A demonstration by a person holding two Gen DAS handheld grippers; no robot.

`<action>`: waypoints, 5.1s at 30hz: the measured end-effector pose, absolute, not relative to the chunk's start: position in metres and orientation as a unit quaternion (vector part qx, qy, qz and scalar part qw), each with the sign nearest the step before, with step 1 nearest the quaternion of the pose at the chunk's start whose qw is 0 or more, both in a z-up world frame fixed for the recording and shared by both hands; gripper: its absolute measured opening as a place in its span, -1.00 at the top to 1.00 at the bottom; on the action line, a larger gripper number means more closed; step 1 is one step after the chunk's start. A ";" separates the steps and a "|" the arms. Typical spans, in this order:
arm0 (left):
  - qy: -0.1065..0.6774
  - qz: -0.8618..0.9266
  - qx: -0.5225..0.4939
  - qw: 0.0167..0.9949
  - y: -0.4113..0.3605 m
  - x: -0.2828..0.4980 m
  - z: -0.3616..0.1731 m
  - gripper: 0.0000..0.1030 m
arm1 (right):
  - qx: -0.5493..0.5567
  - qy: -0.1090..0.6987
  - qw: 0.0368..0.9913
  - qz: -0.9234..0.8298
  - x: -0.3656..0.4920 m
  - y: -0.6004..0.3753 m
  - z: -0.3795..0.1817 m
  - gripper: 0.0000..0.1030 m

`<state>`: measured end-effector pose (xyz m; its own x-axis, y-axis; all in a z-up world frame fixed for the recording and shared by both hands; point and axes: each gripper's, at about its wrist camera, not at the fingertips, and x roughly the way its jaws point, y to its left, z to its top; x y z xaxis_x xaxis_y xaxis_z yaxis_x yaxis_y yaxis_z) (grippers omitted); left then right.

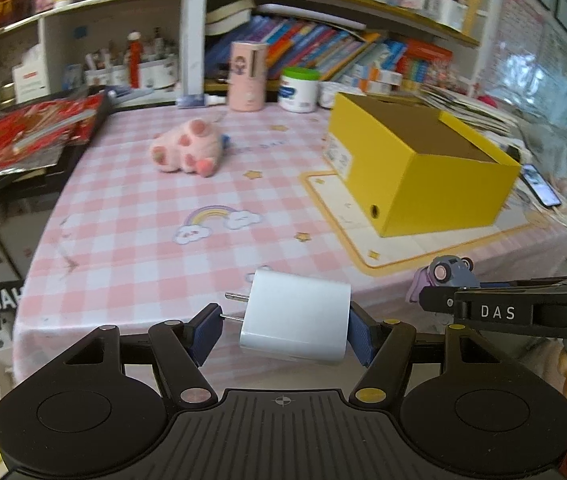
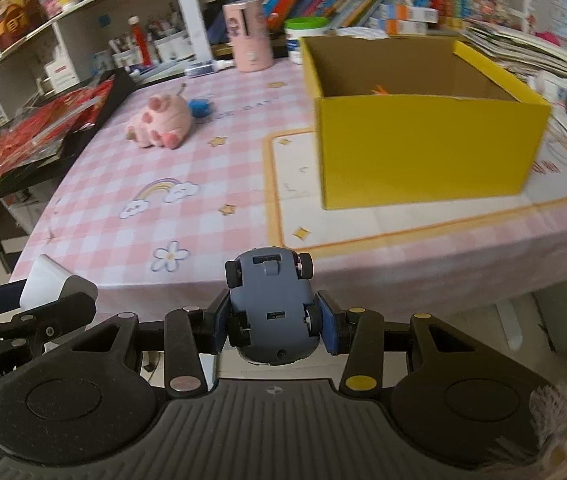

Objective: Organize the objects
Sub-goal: 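Carry the charger plug and toy car with both grippers over the yellow box, then open left gripper to drop the charger while right drops the toy car into the box, then withdraw both open tools from the yellow box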

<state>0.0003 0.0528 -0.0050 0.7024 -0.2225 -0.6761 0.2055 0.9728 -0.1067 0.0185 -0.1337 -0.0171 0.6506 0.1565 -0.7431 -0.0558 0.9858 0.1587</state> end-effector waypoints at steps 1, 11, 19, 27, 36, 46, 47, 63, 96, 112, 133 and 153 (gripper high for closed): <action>0.368 -0.122 -0.010 0.922 0.050 0.000 -0.005 -0.27 | 0.063 0.414 0.907 0.052 0.016 -0.137 -0.017 0.20; 0.365 -0.190 0.008 0.911 0.012 0.006 -0.005 -0.27 | 0.084 0.414 0.906 -0.015 -0.007 -0.176 -0.015 0.20; 0.360 -0.226 0.019 0.905 -0.016 0.010 -0.005 -0.27 | 0.096 0.410 0.905 -0.054 -0.018 -0.204 -0.013 0.20; 0.353 -0.235 0.026 0.905 -0.034 0.017 -0.001 -0.27 | 0.103 0.406 0.906 -0.066 -0.014 -0.223 -0.011 0.20; 0.343 -0.231 0.030 0.910 -0.049 0.030 0.003 -0.27 | 0.099 0.406 0.907 -0.057 0.004 -0.237 -0.010 0.20; 0.315 -0.228 0.025 0.921 -0.070 0.053 0.019 -0.27 | 0.095 0.383 0.918 -0.049 0.032 -0.259 0.004 0.20; 0.311 -0.228 0.024 0.922 -0.073 0.057 0.022 -0.27 | 0.094 0.377 0.920 -0.049 0.036 -0.263 0.007 0.20; 0.260 -0.198 0.024 0.945 -0.129 0.136 0.044 -0.27 | 0.062 0.296 0.953 -0.004 0.127 -0.318 0.058 0.20; 0.343 -0.143 0.067 0.926 -0.170 0.193 -0.004 -0.28 | -0.040 0.410 0.902 0.133 0.259 -0.305 -0.005 0.20; 0.329 -0.131 0.069 0.932 -0.167 0.183 0.000 -0.39 | -0.040 0.420 0.897 0.136 0.267 -0.305 -0.009 0.20; 0.280 -0.128 0.044 0.950 -0.133 0.132 0.024 -0.64 | 0.018 0.330 0.941 0.066 0.201 -0.306 0.034 0.02; 0.316 -0.127 0.041 0.939 -0.081 0.074 0.008 -0.64 | 0.037 0.344 0.938 -0.006 0.096 -0.278 0.022 0.01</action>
